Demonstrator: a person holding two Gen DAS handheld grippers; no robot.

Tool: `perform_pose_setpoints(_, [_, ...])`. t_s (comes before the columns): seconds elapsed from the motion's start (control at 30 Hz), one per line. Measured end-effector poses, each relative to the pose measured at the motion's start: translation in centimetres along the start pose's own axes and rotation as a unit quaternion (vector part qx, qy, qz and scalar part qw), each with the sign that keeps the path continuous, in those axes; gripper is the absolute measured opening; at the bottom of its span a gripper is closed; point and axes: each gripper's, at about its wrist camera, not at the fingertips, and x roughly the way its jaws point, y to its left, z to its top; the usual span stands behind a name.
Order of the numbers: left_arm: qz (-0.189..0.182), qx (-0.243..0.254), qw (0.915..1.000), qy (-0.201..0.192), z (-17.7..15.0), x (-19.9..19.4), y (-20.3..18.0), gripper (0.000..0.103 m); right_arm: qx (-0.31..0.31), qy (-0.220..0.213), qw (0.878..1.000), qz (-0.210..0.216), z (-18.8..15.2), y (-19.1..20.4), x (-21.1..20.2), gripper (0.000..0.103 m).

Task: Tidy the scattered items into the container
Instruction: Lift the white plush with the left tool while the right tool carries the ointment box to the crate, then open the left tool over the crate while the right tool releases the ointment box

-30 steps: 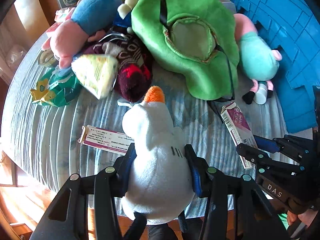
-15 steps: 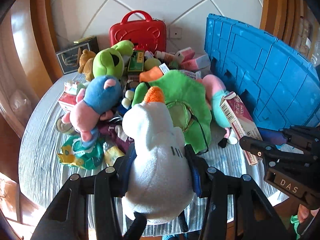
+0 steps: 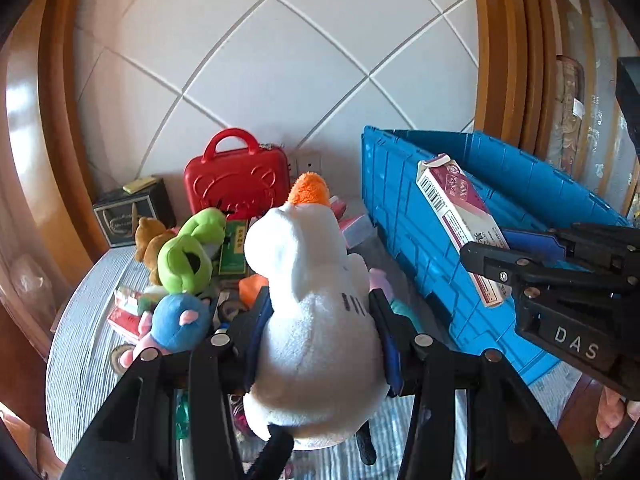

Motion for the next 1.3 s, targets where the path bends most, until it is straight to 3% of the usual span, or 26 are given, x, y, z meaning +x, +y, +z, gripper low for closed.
perform_pose_setpoints(0.17, [-0.022,0.011,0.9994,-0.026,4.7,0.4,-5.2,0.047,-0.02,-0.026,0.999,-0.005,3.3,-5.7,-1.7,0.028])
perform_pose_setpoints(0.33, [-0.022,0.022,0.9987,-0.041,10.7,1.7,-12.3,0.047,-0.053,-0.04,0.998,0.008,6.3,-14.0,-2.2,0.028])
perform_pose_setpoints(0.53, [-0.053,0.003,0.9983,0.024,17.5,6.6,-20.1,0.047,-0.085,-0.011,0.996,0.023,10.0,-24.7,0.9,0.028])
perform_pose_setpoints(0.7, [-0.05,-0.003,0.9915,0.12,19.0,13.7,-25.0,0.047,-0.099,0.078,0.992,0.028,10.3,-30.4,7.7,0.028])
perform_pose_setpoints(0.8, [-0.037,0.006,0.9789,0.201,17.5,19.1,-27.1,0.047,-0.117,0.154,0.98,0.045,8.3,-31.7,12.8,0.028])
perform_pose_setpoints(0.93, [-0.027,0.01,0.9515,0.306,14.1,25.4,-28.8,0.047,-0.159,0.251,0.952,0.069,4.1,-31.3,18.4,0.028])
perform_pose_setpoints(1.1, [-0.015,-0.007,0.9128,0.408,9.0,30.9,-28.8,0.047,-0.211,0.36,0.904,0.089,-0.8,-30.9,22.4,0.028])
perform_pose_setpoints(1.3, [0.015,-0.005,0.876,0.482,4.3,34.0,-29.0,0.048,-0.255,0.455,0.844,0.127,-5.8,-30.9,25.6,0.028])
